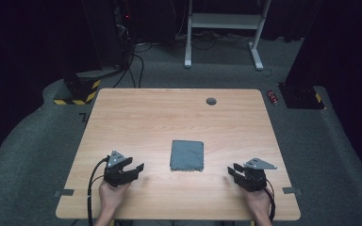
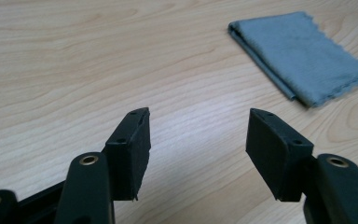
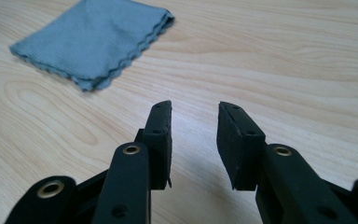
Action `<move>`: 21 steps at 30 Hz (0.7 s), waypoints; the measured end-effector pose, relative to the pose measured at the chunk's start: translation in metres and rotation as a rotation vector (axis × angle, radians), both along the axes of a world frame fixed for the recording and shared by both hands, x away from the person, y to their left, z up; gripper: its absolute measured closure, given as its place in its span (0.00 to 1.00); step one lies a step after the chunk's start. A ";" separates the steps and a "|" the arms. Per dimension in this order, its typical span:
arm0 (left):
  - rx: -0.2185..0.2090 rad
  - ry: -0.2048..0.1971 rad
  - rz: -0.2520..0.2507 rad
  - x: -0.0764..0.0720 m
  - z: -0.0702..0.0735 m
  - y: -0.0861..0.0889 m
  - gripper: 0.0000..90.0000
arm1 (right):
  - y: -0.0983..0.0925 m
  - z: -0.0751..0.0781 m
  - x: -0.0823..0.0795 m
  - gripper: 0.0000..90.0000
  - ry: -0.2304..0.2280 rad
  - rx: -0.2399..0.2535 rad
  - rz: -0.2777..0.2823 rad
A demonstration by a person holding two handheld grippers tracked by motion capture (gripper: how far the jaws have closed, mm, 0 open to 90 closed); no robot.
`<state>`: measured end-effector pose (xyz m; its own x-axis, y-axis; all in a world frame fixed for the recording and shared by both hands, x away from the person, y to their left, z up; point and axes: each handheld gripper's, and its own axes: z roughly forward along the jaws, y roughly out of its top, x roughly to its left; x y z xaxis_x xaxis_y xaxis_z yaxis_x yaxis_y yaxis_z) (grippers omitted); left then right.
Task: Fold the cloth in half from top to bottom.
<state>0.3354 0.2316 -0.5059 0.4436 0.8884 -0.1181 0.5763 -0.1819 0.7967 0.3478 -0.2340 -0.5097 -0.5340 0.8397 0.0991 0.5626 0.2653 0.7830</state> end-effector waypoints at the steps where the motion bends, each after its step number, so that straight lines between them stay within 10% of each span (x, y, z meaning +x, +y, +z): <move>1: 0.008 0.002 0.003 0.000 -0.001 0.001 0.45 | -0.001 -0.001 0.000 0.73 0.002 -0.007 -0.003; 21: 0.101 0.024 0.055 0.001 -0.021 0.007 0.45 | -0.017 -0.012 -0.001 0.71 0.031 -0.071 -0.062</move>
<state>0.3367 0.2390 -0.5271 0.3922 0.9192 -0.0366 0.6064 -0.2284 0.7616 0.3466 -0.2507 -0.5219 -0.4787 0.8763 0.0542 0.6033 0.2835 0.7454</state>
